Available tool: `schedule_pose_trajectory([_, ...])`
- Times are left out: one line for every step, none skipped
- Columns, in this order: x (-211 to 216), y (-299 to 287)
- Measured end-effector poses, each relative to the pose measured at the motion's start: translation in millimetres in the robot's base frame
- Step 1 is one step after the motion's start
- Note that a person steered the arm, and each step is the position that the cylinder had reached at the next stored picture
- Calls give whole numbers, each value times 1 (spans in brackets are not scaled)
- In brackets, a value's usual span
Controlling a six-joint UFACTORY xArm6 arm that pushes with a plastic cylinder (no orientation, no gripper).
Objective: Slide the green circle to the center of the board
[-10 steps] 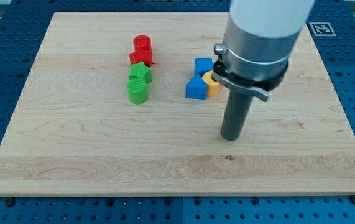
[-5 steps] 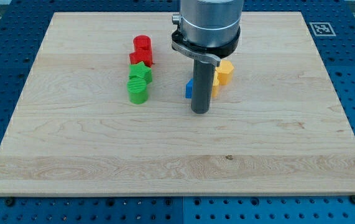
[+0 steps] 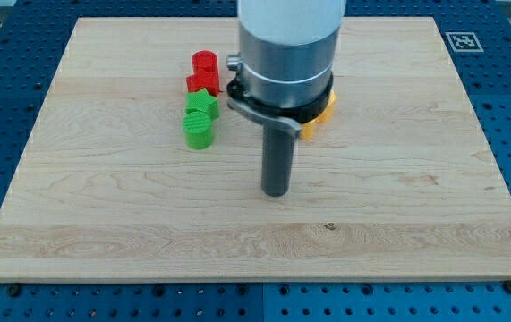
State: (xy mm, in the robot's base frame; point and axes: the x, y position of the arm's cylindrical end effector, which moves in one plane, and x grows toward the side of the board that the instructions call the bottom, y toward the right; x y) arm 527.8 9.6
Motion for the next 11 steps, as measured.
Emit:
schedule_pose_trajectory([5, -40])
schedule_pose_trajectory([3, -85])
schedule_pose_trajectory([-18, -114])
schedule_pose_trajectory([-52, -113])
schedule_pose_trajectory([-63, -113])
schedule_pose_trajectory([-66, -109])
schedule_pose_trajectory([-71, -90])
schedule_pose_trajectory([-72, -75])
schedule_pose_trajectory([-79, -74])
schedule_pose_trajectory([-99, -72])
schedule_pose_trajectory([-103, -61])
